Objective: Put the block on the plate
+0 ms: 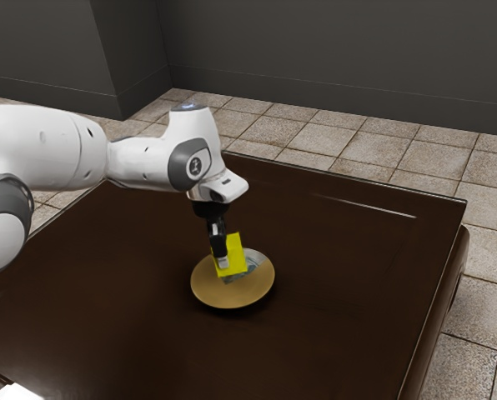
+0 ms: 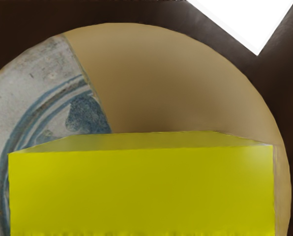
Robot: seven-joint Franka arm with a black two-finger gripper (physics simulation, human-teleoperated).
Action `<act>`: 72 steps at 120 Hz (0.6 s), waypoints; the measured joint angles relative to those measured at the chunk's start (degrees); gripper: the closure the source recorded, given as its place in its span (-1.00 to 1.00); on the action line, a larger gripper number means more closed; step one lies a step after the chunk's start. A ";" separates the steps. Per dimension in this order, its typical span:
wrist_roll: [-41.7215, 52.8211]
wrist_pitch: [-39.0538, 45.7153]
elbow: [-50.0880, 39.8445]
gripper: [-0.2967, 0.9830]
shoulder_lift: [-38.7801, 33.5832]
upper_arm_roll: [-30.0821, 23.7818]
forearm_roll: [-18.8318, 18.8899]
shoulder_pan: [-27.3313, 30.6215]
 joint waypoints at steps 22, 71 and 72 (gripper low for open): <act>0.57 0.93 -0.08 -0.36 -0.41 0.08 -0.22 0.00; -16.33 -20.01 4.66 -0.51 -22.35 0.13 1.90 -0.14; -17.13 -20.67 4.80 -0.51 -22.88 0.05 2.01 -0.26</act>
